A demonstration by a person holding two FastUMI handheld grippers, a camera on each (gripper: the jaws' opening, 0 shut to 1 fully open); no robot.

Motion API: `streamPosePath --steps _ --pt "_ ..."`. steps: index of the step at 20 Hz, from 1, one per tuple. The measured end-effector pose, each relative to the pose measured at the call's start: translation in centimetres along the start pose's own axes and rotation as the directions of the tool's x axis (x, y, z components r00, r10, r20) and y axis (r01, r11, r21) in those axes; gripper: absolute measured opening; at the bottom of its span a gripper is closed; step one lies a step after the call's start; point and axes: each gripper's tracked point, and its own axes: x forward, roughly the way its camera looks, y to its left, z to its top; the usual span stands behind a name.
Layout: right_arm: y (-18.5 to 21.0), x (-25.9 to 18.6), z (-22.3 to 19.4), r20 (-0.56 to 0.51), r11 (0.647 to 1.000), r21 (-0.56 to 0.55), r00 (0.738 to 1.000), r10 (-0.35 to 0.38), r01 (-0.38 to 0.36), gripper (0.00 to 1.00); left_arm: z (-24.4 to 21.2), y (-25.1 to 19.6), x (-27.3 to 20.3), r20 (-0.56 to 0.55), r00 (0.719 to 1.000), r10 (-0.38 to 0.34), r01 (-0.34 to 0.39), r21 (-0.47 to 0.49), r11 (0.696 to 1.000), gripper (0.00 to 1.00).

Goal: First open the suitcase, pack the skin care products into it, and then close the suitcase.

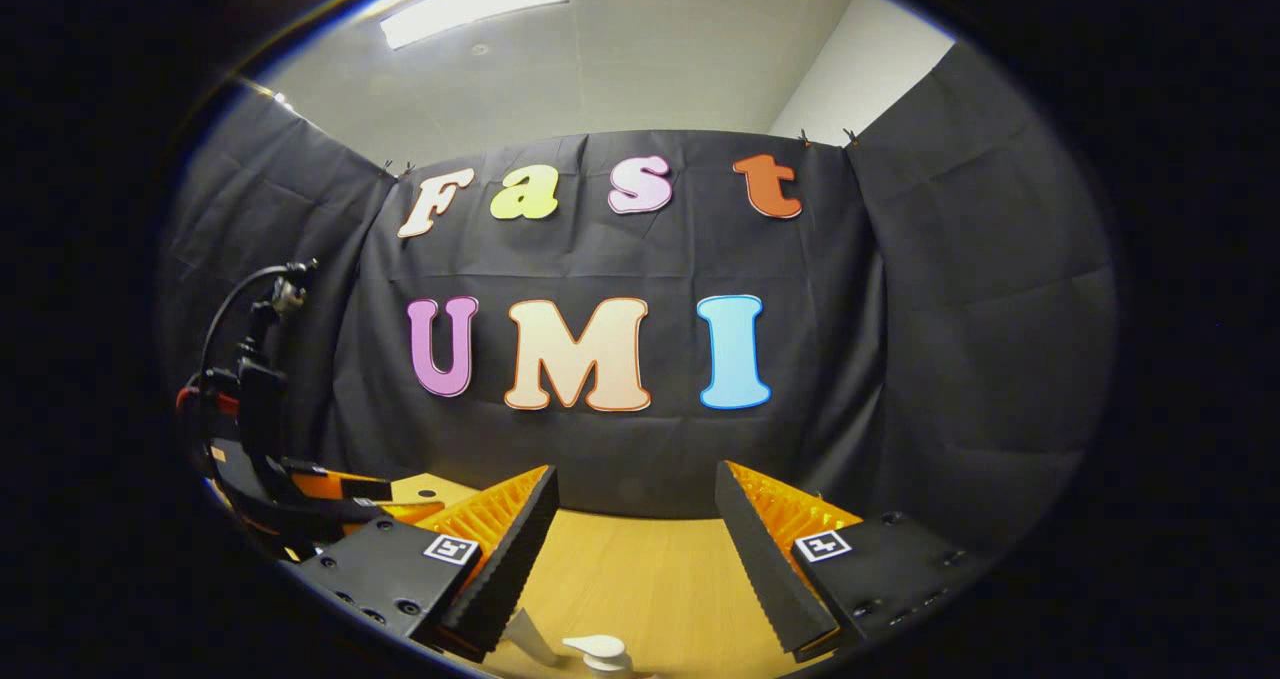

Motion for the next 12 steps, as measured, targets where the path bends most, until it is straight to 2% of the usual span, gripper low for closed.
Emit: streamPosePath --steps 3,4,6,7,12 --pt "-1.3 -0.7 -0.5 -0.012 1.000 -0.014 1.000 -0.012 0.012 0.99 -3.3 -2.4 0.4 -0.075 0.997 -0.037 0.037 -0.001 0.999 0.97" --pt "-1.7 -0.9 -0.6 -0.018 1.000 -0.016 1.000 -0.015 0.014 0.99 -4.8 -3.3 0.7 -0.100 0.994 -0.050 0.049 -0.008 0.999 1.00" --pt "-2.5 -1.3 -0.8 -0.026 1.000 -0.025 0.999 -0.019 0.019 0.99 -7.1 -4.8 1.3 -0.147 0.987 -0.069 0.066 -0.028 0.997 0.98" --pt "-3.0 -1.5 -1.0 -0.029 0.999 -0.032 0.999 -0.020 0.019 0.99 -8.1 -5.5 1.5 -0.169 0.983 -0.077 0.072 -0.032 0.997 1.00" --pt "-5.0 -2.2 -1.3 -0.040 0.998 -0.053 0.999 -0.023 0.021 0.99 -13.5 -7.5 2.4 -0.268 0.959 -0.095 0.086 -0.046 0.995 0.99"
